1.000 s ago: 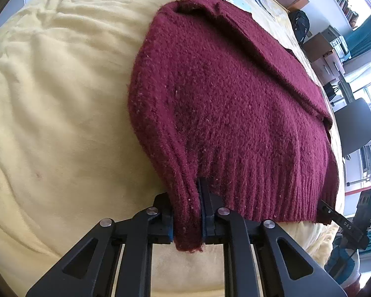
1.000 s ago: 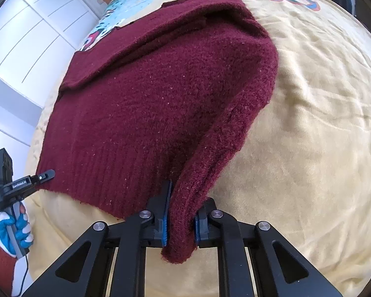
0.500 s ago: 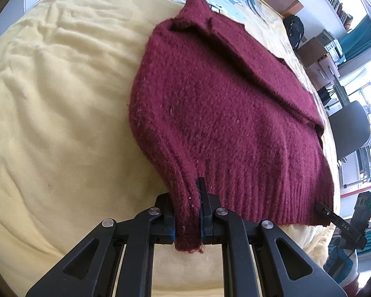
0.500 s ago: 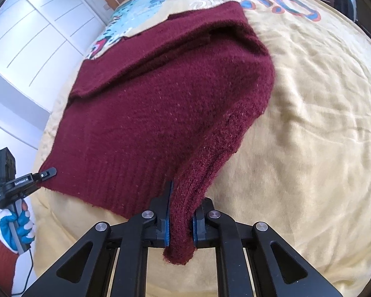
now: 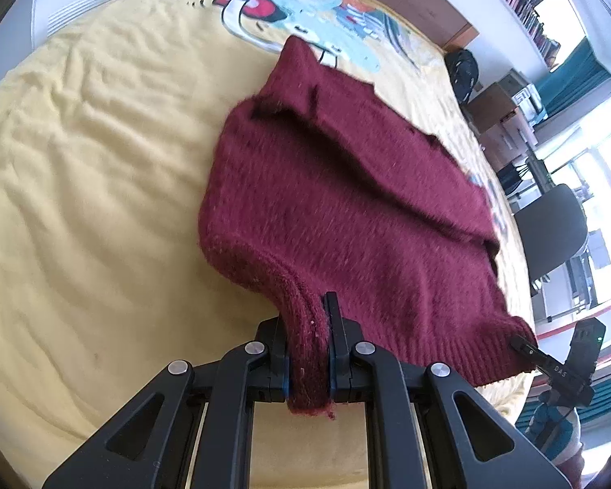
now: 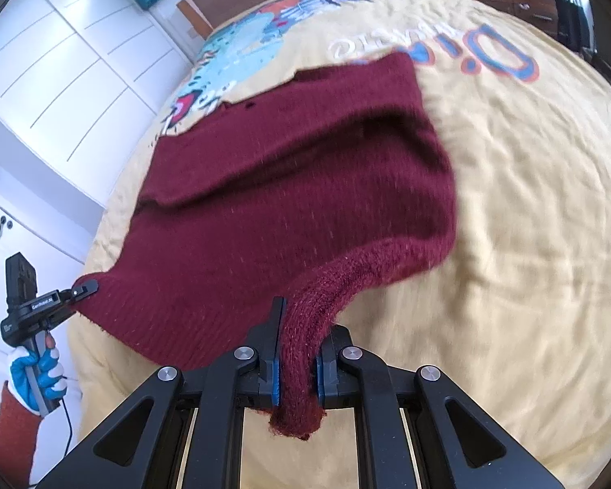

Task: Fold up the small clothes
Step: 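Lift the hem with both grippers and fold it toward the collar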

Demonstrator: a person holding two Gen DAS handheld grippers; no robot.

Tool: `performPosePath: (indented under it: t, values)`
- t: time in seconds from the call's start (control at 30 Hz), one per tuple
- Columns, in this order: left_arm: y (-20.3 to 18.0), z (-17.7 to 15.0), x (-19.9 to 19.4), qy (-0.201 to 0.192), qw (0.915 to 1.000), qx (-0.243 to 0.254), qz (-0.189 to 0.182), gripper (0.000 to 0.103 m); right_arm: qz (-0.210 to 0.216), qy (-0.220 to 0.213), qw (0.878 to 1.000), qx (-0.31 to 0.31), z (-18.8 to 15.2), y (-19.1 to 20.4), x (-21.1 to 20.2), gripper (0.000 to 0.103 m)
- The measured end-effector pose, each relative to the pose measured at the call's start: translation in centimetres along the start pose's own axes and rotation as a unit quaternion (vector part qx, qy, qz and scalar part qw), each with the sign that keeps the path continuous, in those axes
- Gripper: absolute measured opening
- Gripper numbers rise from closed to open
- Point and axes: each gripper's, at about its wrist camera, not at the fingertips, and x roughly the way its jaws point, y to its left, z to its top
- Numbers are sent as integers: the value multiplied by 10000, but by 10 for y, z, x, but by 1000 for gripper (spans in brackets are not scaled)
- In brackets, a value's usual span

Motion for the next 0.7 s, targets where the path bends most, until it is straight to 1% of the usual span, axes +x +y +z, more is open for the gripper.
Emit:
performPosePath:
  t: [0.07,0.2,0.43,0.6,0.7]
  values:
    - [-4,9,-4,-82,9999,37,-50,10,12,-99,9999,-42,12,2,-6,11]
    - [-13,37,-12,-275,9994,112,-149,10,12,-317,9994,-111,41,6,-18,11]
    - [-34,91,-18,-613,9973,336,-240,10,-84,-734,9971,-172,103,11,-32,11]
    - [-45,132,-5,-771,9957,484,-174,10,-245,-893,9956,-167,145,11,-20,11]
    - [-47,155,15,-764,9957,521,-57,10,-358,-873,9954,-179,167,8,-4,11]
